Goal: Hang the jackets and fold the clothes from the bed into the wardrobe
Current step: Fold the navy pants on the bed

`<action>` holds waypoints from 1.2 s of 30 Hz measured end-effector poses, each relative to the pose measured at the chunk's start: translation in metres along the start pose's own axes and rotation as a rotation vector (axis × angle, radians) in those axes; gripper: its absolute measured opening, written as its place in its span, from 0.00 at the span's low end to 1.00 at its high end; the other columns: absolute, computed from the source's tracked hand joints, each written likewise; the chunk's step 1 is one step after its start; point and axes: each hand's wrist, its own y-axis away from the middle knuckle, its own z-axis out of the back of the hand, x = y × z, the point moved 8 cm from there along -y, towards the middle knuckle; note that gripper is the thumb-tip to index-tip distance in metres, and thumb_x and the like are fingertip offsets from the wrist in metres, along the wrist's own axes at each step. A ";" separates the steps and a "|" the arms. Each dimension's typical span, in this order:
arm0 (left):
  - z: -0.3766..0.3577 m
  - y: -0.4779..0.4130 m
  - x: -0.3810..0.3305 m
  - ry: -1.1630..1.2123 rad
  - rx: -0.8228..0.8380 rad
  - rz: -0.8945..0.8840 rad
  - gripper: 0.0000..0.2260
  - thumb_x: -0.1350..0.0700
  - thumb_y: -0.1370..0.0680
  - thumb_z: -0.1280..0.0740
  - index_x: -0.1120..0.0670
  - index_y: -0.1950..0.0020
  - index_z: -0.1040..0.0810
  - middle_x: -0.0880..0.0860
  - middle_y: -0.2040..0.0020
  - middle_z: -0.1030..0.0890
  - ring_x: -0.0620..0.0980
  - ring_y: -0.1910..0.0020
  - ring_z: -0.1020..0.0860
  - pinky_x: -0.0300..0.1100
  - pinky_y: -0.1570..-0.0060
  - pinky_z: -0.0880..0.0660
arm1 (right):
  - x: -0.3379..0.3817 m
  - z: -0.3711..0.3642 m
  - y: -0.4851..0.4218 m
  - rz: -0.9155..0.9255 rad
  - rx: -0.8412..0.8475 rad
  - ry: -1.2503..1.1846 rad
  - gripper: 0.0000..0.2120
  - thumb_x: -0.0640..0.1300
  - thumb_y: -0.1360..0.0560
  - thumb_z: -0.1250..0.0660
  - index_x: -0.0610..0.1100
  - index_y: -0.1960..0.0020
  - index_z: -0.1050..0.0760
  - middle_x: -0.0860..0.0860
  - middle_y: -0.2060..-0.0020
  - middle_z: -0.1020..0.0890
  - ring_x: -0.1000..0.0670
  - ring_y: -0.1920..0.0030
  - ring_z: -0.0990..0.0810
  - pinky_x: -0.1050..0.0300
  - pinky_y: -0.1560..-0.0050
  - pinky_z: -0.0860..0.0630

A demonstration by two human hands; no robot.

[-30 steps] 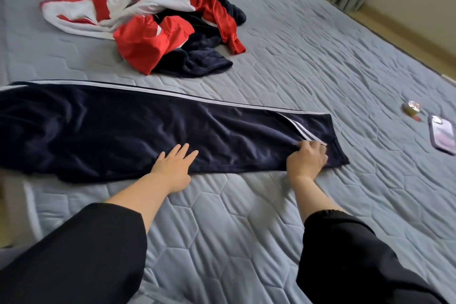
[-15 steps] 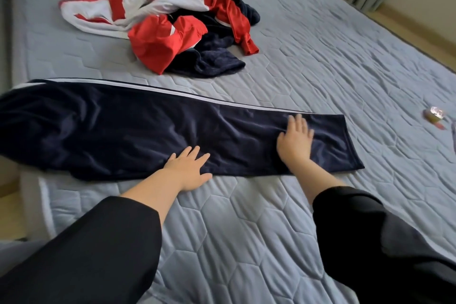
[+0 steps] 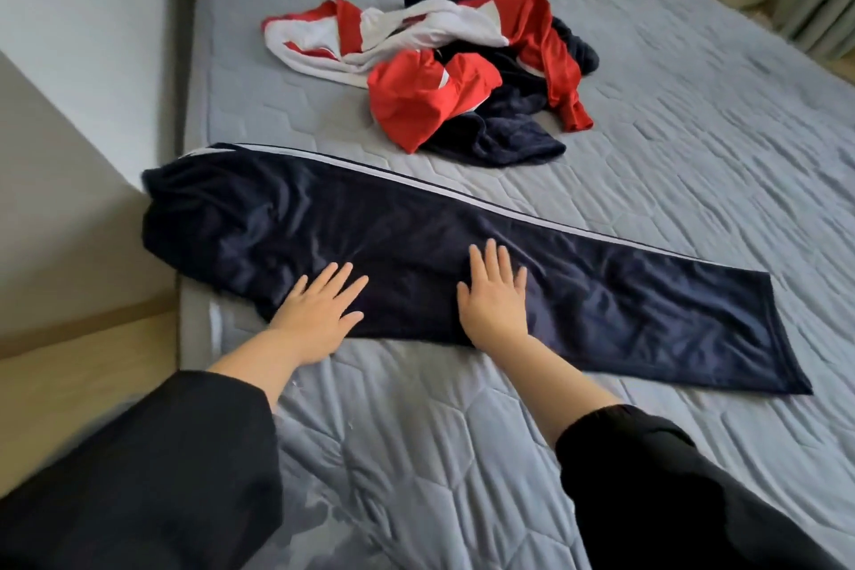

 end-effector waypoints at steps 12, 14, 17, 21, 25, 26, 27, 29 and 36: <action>0.004 0.016 0.119 0.432 -0.170 0.619 0.23 0.49 0.18 0.48 0.46 0.22 0.45 0.50 0.21 0.57 0.49 0.23 0.59 0.54 0.26 0.52 | 0.083 -0.034 -0.016 -0.157 0.116 -0.032 0.30 0.54 0.19 0.52 0.45 0.22 0.55 0.45 0.22 0.54 0.45 0.23 0.57 0.38 0.27 0.58; 0.027 0.020 0.121 0.549 -0.427 0.612 0.19 0.55 0.20 0.42 0.48 0.28 0.31 0.51 0.21 0.51 0.50 0.23 0.55 0.53 0.27 0.50 | 0.114 -0.037 -0.026 -0.076 0.137 -0.017 0.30 0.55 0.19 0.53 0.45 0.22 0.56 0.45 0.22 0.55 0.45 0.23 0.58 0.38 0.27 0.58; 0.047 0.029 0.138 0.655 -0.654 0.662 0.18 0.60 0.22 0.39 0.51 0.33 0.26 0.53 0.22 0.45 0.52 0.23 0.50 0.53 0.26 0.48 | 0.158 -0.042 -0.040 0.008 0.168 0.020 0.29 0.55 0.19 0.53 0.46 0.22 0.56 0.46 0.22 0.56 0.44 0.23 0.60 0.36 0.28 0.60; 0.015 0.025 0.166 0.898 -0.466 0.858 0.23 0.56 0.18 0.46 0.50 0.22 0.44 0.53 0.21 0.50 0.54 0.23 0.52 0.53 0.26 0.48 | 0.210 -0.054 -0.056 0.102 0.217 0.063 0.30 0.55 0.19 0.54 0.46 0.22 0.57 0.45 0.22 0.57 0.43 0.23 0.61 0.34 0.29 0.61; 0.002 0.018 0.184 1.060 -0.485 0.924 0.26 0.51 0.17 0.49 0.52 0.21 0.55 0.54 0.21 0.52 0.54 0.23 0.52 0.54 0.27 0.50 | 0.243 -0.067 -0.075 0.120 0.227 0.082 0.30 0.56 0.19 0.55 0.48 0.22 0.60 0.47 0.22 0.59 0.44 0.23 0.63 0.29 0.31 0.60; -0.002 0.019 0.191 1.116 -0.508 0.969 0.26 0.50 0.17 0.49 0.54 0.21 0.55 0.55 0.21 0.52 0.54 0.23 0.52 0.53 0.27 0.50 | 0.244 -0.071 -0.078 0.095 0.232 0.077 0.30 0.56 0.19 0.55 0.49 0.22 0.60 0.48 0.22 0.59 0.44 0.23 0.63 0.28 0.32 0.59; -0.008 0.021 0.198 1.187 -0.531 1.030 0.27 0.49 0.17 0.48 0.56 0.22 0.54 0.57 0.21 0.50 0.56 0.23 0.50 0.53 0.27 0.49 | 0.244 -0.076 -0.080 0.078 0.231 0.078 0.30 0.57 0.19 0.55 0.49 0.22 0.60 0.48 0.22 0.60 0.44 0.23 0.63 0.27 0.32 0.58; -0.021 0.021 0.212 1.353 -0.544 1.144 0.28 0.46 0.18 0.46 0.61 0.24 0.45 0.61 0.24 0.42 0.60 0.26 0.42 0.54 0.28 0.43 | 0.242 -0.083 -0.079 0.075 0.209 0.107 0.30 0.57 0.20 0.54 0.49 0.22 0.61 0.48 0.22 0.60 0.44 0.23 0.63 0.27 0.33 0.56; -0.015 -0.003 0.241 2.000 -0.733 1.028 0.24 0.47 0.25 0.31 0.59 0.34 0.29 0.55 0.39 0.23 0.54 0.44 0.24 0.45 0.45 0.27 | 0.241 -0.099 -0.081 0.088 0.130 0.193 0.32 0.57 0.21 0.53 0.47 0.22 0.58 0.46 0.22 0.57 0.43 0.23 0.59 0.27 0.33 0.53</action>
